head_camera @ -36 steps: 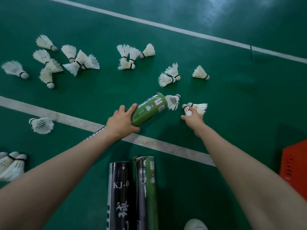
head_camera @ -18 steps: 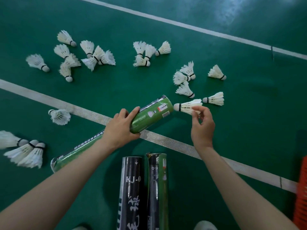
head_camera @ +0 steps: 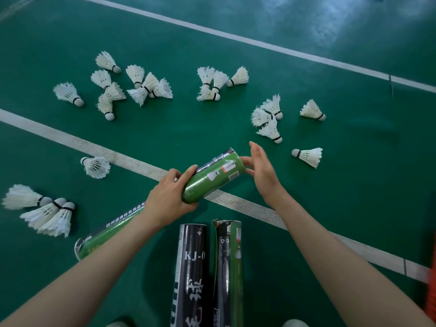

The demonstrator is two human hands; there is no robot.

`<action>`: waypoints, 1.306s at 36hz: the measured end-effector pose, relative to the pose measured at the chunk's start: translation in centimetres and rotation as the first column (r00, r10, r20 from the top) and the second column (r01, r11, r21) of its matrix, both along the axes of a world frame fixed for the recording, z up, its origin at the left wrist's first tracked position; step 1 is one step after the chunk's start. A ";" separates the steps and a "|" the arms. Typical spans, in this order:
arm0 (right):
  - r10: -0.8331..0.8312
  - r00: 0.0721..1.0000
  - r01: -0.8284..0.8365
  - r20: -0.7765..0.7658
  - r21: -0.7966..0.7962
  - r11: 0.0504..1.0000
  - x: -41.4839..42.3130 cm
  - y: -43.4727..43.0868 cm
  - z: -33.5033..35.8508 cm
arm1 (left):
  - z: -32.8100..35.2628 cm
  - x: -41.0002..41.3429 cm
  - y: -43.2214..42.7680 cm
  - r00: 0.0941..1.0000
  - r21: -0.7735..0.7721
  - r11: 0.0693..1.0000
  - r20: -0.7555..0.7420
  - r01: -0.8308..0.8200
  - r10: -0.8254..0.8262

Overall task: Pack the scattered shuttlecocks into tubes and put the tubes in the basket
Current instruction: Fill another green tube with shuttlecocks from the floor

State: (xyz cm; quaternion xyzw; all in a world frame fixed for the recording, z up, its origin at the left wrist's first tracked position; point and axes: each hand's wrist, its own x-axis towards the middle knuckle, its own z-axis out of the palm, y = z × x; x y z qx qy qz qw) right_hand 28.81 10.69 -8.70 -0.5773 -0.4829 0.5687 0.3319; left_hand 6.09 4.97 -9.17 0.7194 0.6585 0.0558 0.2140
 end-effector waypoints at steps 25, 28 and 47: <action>0.397 0.175 -0.369 0.901 -0.313 0.875 3.7 14.6 -3.4 | -2.6 2.2 10.2 0.995 -0.136 0.987 0.035 -0.084 0.090; 0.312 0.172 -0.344 0.935 -0.240 0.908 3.6 14.0 -3.4 | -2.9 1.5 9.8 0.996 -0.139 0.987 0.035 -0.082 0.087; -0.117 0.989 0.122 0.089 -0.054 0.991 -3.2 6.1 1.0 | -1.2 -1.9 4.0 0.996 -0.036 0.997 0.063 -0.066 0.068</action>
